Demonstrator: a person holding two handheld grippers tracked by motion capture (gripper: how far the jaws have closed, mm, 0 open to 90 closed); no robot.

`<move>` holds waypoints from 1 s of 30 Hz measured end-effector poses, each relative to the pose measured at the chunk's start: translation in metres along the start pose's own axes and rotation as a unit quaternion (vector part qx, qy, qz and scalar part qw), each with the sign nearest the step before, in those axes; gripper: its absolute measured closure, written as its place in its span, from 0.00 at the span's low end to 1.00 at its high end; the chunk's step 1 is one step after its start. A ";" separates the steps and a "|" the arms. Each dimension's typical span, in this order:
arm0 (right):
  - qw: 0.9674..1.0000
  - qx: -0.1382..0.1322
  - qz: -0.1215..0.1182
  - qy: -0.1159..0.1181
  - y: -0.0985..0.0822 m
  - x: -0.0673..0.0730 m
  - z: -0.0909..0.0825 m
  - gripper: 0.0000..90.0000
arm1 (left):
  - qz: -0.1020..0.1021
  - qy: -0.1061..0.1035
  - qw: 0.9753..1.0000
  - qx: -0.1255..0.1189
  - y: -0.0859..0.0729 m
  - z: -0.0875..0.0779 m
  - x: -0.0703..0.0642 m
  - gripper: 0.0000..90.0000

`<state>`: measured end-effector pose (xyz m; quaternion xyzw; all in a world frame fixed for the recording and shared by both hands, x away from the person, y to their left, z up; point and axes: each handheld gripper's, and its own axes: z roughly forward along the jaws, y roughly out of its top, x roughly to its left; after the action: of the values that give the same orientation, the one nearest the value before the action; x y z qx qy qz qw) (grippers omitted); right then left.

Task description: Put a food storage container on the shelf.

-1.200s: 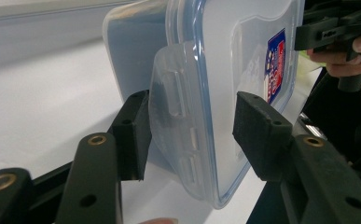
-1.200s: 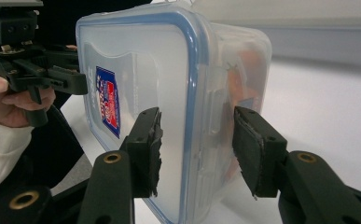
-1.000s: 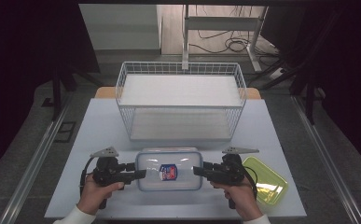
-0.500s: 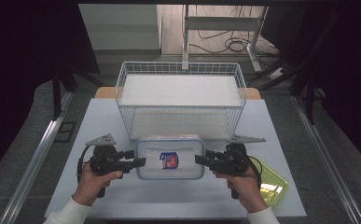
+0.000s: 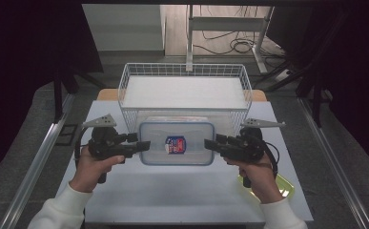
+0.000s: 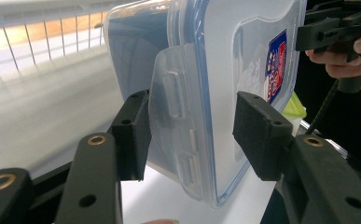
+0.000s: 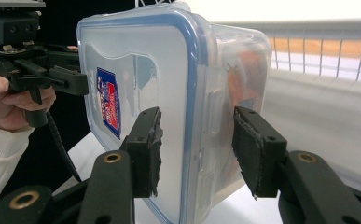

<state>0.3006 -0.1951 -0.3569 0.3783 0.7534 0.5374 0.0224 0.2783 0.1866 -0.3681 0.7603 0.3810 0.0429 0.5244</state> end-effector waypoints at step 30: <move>0.999 -0.025 -0.018 -0.010 0.067 0.000 -0.022 0.59 | 0.030 0.002 0.999 -0.014 0.074 -0.008 -0.002 0.53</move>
<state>0.3269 -0.2035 -0.2920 0.3696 0.7462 0.5515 0.0485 0.3127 0.1796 -0.3028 0.7642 0.3582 0.0652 0.5324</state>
